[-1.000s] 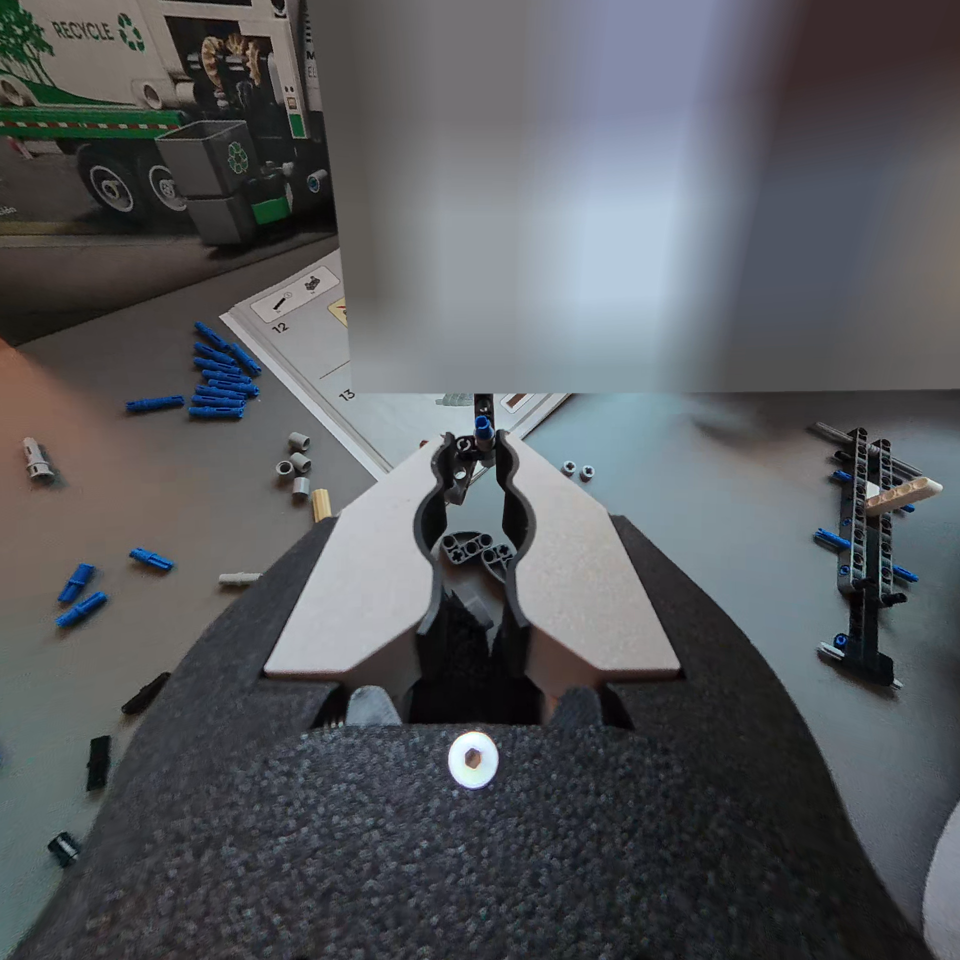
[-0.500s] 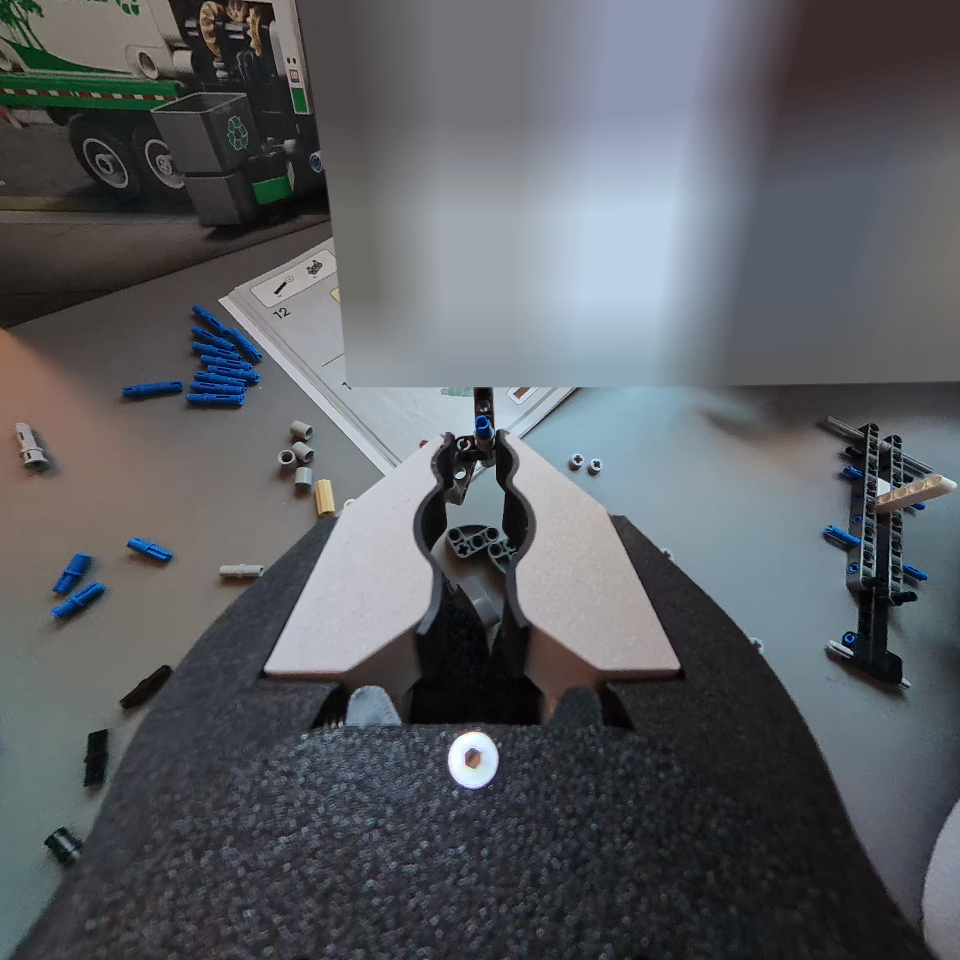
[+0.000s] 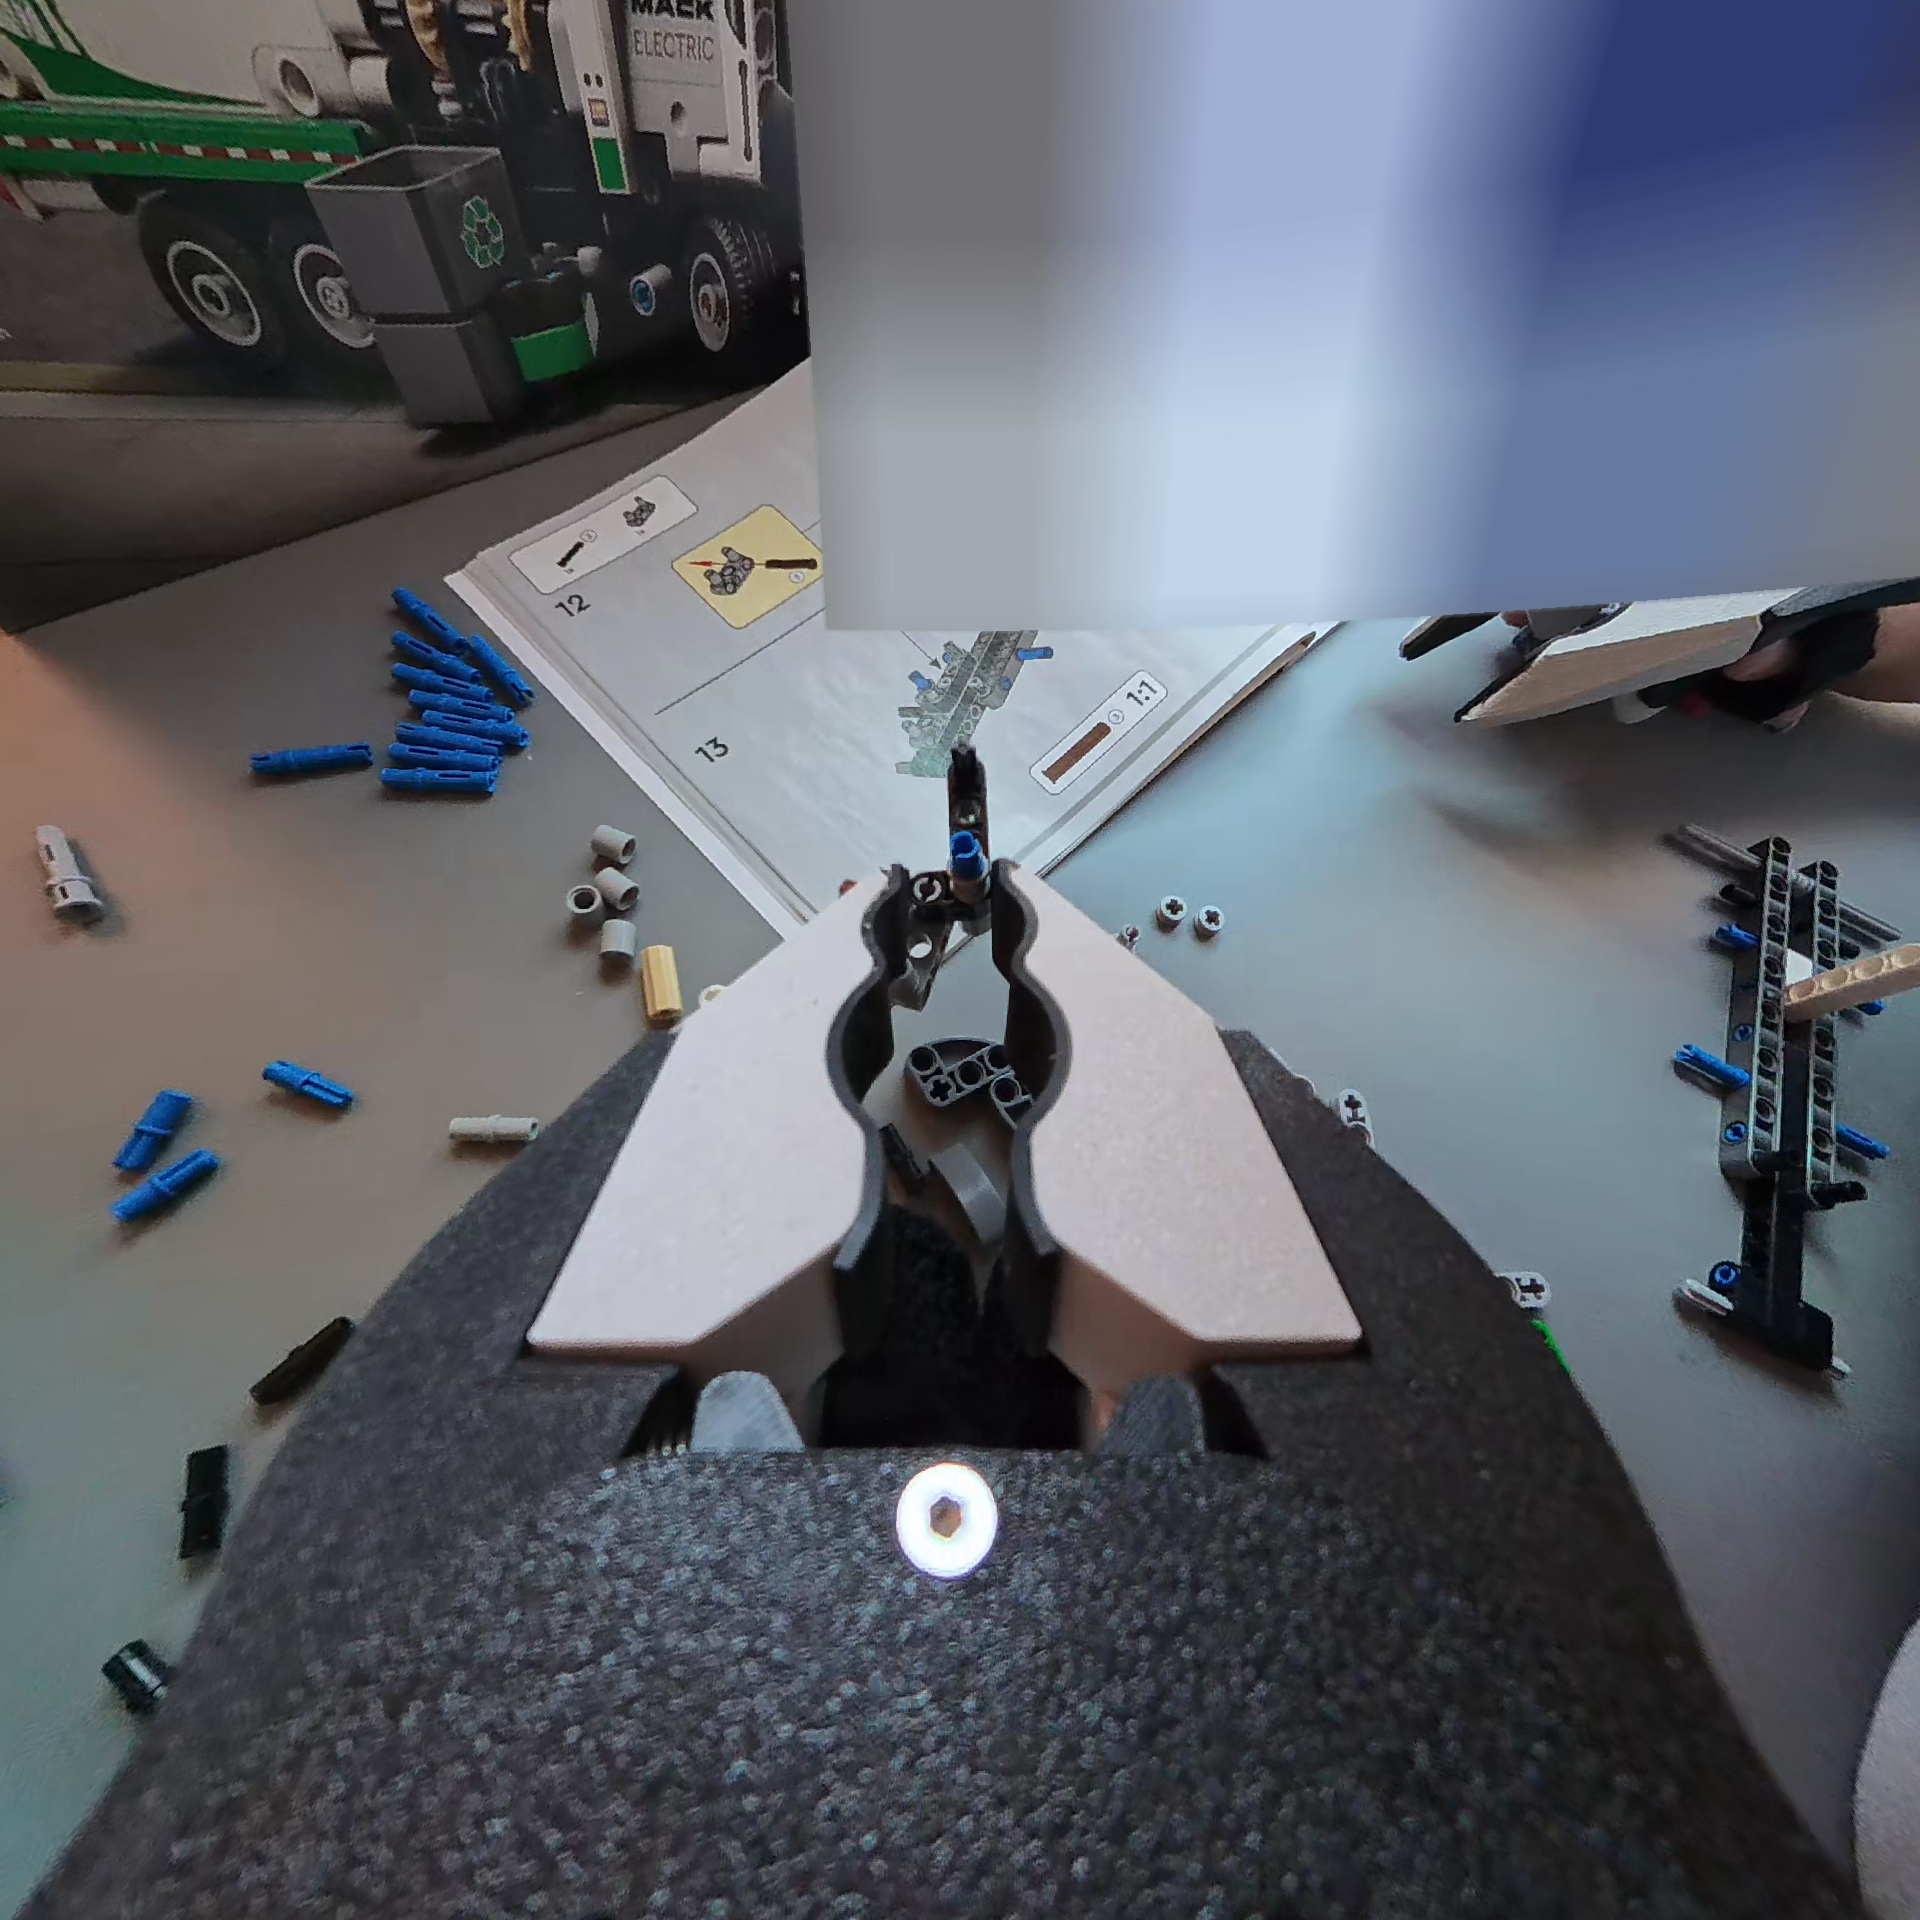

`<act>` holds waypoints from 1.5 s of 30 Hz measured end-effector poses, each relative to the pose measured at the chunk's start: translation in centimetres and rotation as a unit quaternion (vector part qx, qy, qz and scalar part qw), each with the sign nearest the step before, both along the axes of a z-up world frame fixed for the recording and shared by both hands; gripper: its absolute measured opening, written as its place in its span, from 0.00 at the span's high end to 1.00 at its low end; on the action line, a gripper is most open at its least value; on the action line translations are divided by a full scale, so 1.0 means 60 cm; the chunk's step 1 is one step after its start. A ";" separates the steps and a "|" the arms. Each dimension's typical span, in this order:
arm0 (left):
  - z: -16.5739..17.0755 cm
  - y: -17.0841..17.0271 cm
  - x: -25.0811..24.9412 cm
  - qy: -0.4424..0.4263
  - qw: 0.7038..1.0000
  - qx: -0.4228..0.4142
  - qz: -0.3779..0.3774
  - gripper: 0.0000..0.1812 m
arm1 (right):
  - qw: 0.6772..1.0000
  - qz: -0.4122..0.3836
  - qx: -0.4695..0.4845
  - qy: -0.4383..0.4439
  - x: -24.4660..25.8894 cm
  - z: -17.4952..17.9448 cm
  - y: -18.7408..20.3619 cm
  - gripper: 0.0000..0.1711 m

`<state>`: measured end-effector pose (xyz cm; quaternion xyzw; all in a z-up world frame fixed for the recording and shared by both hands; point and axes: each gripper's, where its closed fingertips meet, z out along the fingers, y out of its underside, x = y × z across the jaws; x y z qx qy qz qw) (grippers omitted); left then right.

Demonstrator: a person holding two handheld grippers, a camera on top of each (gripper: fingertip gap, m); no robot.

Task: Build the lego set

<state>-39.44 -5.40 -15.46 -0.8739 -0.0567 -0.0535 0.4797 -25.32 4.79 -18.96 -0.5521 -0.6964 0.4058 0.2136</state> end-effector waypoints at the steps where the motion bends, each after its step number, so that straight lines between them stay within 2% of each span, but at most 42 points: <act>1: -0.001 0.000 -0.001 0.002 1.000 -0.001 0.001 0.92 | 1.000 0.000 0.002 0.001 0.001 0.000 0.001 0.85; 11: 0.004 0.001 0.005 0.011 1.000 0.002 -0.002 0.92 | 1.000 0.001 0.022 -0.002 0.003 -0.005 0.002 0.85; 15: 0.006 0.001 0.005 0.048 0.999 -0.003 -0.002 0.92 | 0.999 -0.001 0.033 -0.003 0.000 -0.006 0.002 0.85; 21: -0.003 0.007 0.023 0.072 0.997 -0.014 -0.023 0.92 | 0.999 -0.004 0.044 0.027 -0.003 0.007 0.007 0.85; 24: 0.016 0.008 0.031 0.089 0.996 0.001 -0.024 0.92 | 0.998 -0.002 0.036 0.046 -0.002 0.018 0.002 0.85; 29: 0.090 0.009 0.085 0.112 0.989 0.085 -0.048 0.92 | 0.985 0.033 0.081 0.150 -0.001 0.061 -0.026 0.85; 31: 0.114 0.007 0.118 0.116 0.983 0.122 -0.070 0.92 | 0.972 0.044 0.131 0.191 0.001 0.083 -0.036 0.92; 33: 0.104 -0.002 0.168 0.097 0.982 0.108 -0.123 0.92 | 0.951 -0.022 0.175 0.255 -0.007 0.120 -0.016 0.98; 34: 0.098 -0.010 0.178 0.111 0.981 0.095 -0.124 0.92 | 0.942 -0.049 0.179 0.281 -0.005 0.134 -0.011 1.00; 37: 0.068 -0.049 0.240 0.104 0.976 0.025 -0.188 0.92 | 0.961 -0.056 0.164 0.216 0.002 0.118 -0.017 0.98; 40: 0.052 -0.081 0.287 0.125 0.967 0.004 -0.221 0.92 | 0.969 -0.058 0.146 0.193 0.008 0.121 -0.029 0.95; 42: 0.044 -0.089 0.313 0.099 0.968 0.003 -0.229 0.92 | 0.965 -0.080 0.159 0.191 0.017 0.126 -0.024 0.96; 45: 0.023 -0.079 0.332 0.075 0.968 -0.005 -0.239 0.92 | 0.976 -0.086 0.111 0.167 0.039 0.127 -0.038 0.96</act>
